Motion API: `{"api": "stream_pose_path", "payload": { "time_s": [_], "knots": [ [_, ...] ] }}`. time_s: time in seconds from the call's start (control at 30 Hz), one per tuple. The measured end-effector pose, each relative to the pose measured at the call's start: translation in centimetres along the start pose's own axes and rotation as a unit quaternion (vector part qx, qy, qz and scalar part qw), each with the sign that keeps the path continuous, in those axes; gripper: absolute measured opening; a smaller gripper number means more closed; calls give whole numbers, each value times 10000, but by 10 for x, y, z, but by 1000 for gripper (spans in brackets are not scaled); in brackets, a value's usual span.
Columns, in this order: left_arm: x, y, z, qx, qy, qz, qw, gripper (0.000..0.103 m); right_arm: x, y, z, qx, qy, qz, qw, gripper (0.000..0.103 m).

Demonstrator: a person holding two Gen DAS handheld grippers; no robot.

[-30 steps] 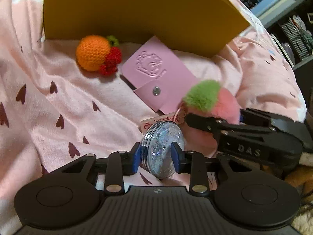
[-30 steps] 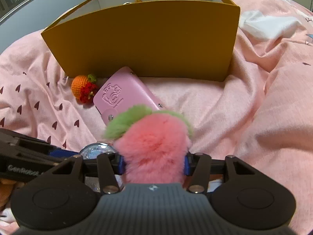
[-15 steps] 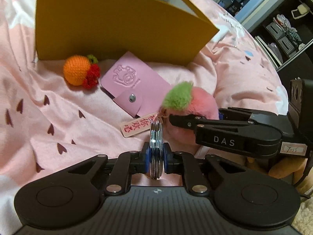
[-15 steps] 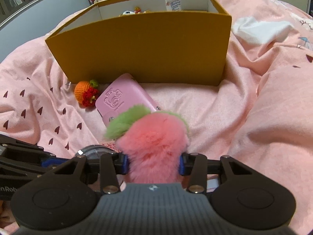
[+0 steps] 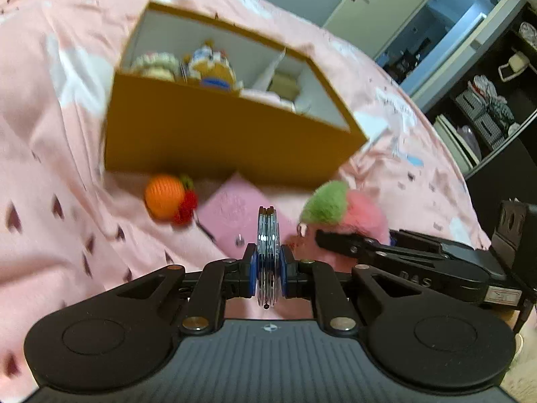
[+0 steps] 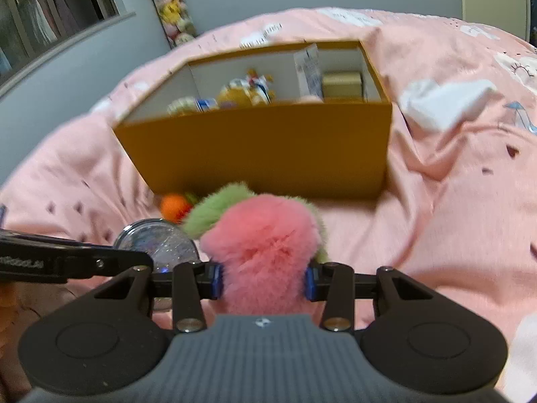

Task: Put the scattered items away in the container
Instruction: 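Carry the pom-pom and glitter mirror over the shoebox with both grippers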

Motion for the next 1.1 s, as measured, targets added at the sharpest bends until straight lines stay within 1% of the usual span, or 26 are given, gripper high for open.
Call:
{"api": "stream_pose_path", "payload": {
  "time_s": [0.23, 0.37, 0.53, 0.67, 0.73, 0.8, 0.97, 1.1],
  "knots": [
    [43, 12, 4, -31, -73, 418, 9991, 15, 41, 8, -7, 353, -79, 414, 9985, 46],
    [71, 17, 6, -65, -207, 621, 9978, 15, 70, 8, -9, 650, -112, 587, 9961, 46],
    [116, 23, 7, -71, -455, 939, 9945, 15, 113, -1, -13, 1030, -64, 794, 9915, 46],
    [147, 18, 6, 83, -758, 1043, 9916, 15, 144, -20, -20, 1341, 7, 832, 9875, 46],
    [157, 10, 5, 189, -912, 981, 9908, 15, 153, -34, -23, 1442, 50, 761, 9866, 46],
    [163, -1, 2, 269, -1043, 805, 9909, 15, 158, -52, -26, 1477, 133, 657, 9868, 46],
    [162, -37, -16, 568, -1225, 174, 9907, 15, 155, -96, -26, 1482, 103, 177, 9888, 46],
    [156, -61, -30, 674, -1145, -311, 9906, 15, 145, -120, -22, 1431, 66, -52, 9897, 46]
  ]
}}
Point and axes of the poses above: each gripper's, at about its wrist camera, not at the fingertips, and y roughly against the way its jaws point, z to its right, x to its top, the point moved 2 cm from there along -y, roughly the way its jaws point, and after that the axes turned 15 degrees about z, right-handed, at the moved point
